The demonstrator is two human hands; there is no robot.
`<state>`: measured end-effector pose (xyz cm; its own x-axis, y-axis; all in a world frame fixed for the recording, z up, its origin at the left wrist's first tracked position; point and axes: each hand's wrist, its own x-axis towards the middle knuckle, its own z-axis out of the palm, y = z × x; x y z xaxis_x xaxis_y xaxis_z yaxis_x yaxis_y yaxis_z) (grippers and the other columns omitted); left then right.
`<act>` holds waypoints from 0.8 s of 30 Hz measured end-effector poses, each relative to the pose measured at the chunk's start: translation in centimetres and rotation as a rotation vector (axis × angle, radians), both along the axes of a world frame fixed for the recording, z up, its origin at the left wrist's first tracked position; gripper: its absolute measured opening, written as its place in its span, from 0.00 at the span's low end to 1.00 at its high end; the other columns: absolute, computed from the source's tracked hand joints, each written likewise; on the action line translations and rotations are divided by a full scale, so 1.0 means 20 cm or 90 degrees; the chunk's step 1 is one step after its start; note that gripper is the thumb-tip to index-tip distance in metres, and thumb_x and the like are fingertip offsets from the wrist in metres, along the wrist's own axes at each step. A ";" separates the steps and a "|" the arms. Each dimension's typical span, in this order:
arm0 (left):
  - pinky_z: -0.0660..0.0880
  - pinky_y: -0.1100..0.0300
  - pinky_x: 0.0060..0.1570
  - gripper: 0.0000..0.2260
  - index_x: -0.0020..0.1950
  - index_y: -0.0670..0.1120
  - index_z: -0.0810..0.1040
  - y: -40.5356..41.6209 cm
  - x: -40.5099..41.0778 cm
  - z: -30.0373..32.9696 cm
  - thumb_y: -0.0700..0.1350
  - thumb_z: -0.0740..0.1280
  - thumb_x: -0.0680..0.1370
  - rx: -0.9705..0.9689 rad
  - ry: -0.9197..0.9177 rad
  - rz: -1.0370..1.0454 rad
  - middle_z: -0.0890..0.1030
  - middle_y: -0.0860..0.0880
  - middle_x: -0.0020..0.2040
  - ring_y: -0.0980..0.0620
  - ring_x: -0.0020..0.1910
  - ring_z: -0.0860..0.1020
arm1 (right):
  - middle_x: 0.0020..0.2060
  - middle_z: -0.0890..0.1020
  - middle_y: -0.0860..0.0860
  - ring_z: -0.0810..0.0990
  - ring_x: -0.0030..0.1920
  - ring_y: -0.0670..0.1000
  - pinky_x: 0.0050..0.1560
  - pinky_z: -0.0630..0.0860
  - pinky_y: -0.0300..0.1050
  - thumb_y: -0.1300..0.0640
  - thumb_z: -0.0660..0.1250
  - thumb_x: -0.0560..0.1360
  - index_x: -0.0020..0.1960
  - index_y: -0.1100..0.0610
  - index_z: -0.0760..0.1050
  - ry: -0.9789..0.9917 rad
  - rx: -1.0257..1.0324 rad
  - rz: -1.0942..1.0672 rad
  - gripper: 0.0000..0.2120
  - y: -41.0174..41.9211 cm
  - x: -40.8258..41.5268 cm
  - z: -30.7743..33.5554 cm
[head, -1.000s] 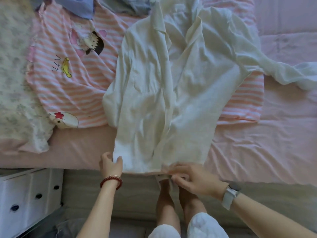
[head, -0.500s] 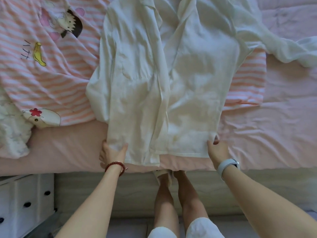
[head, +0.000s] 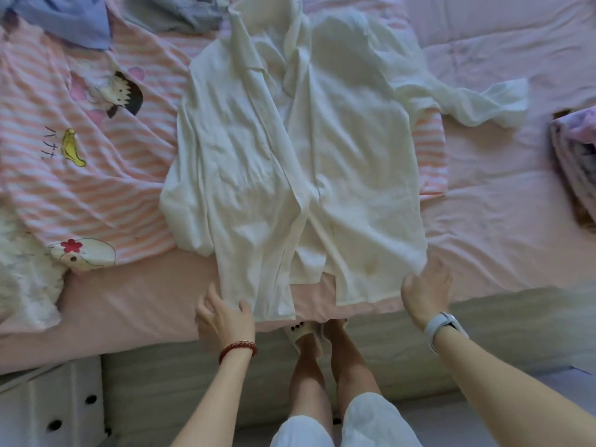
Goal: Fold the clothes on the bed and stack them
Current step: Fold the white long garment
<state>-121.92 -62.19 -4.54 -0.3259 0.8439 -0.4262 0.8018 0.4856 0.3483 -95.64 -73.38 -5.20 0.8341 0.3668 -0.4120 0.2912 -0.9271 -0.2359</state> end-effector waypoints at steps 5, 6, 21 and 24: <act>0.67 0.56 0.61 0.21 0.69 0.45 0.67 0.05 0.18 -0.09 0.45 0.63 0.77 -0.061 -0.114 -0.285 0.67 0.45 0.66 0.47 0.65 0.68 | 0.57 0.75 0.58 0.73 0.58 0.60 0.55 0.70 0.54 0.58 0.64 0.75 0.66 0.61 0.69 0.065 0.103 0.243 0.21 0.22 -0.28 -0.09; 0.67 0.57 0.61 0.22 0.71 0.46 0.65 0.05 0.22 -0.11 0.47 0.63 0.78 -0.083 -0.113 -0.311 0.66 0.46 0.67 0.48 0.66 0.67 | 0.56 0.75 0.58 0.73 0.58 0.59 0.55 0.70 0.53 0.56 0.65 0.75 0.66 0.60 0.69 0.065 0.107 0.250 0.21 0.26 -0.31 -0.13; 0.70 0.60 0.54 0.11 0.58 0.46 0.79 0.13 0.28 -0.12 0.45 0.61 0.79 -0.115 -0.221 -0.450 0.79 0.51 0.54 0.51 0.56 0.75 | 0.52 0.76 0.46 0.76 0.46 0.44 0.49 0.74 0.40 0.58 0.61 0.78 0.63 0.56 0.74 0.320 0.247 0.415 0.14 0.27 -0.29 -0.05; 0.67 0.61 0.60 0.14 0.64 0.47 0.75 0.18 0.26 -0.05 0.44 0.59 0.79 -0.143 -0.196 -0.370 0.75 0.49 0.63 0.52 0.62 0.71 | 0.55 0.71 0.44 0.73 0.49 0.42 0.50 0.71 0.34 0.59 0.59 0.79 0.66 0.55 0.70 0.272 0.255 0.276 0.16 0.30 -0.20 0.01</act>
<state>-116.69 -58.51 -5.45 0.3153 0.7257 -0.6115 0.8348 0.0944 0.5425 -99.60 -67.48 -4.99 0.3759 0.8186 -0.4344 0.4196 -0.5683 -0.7078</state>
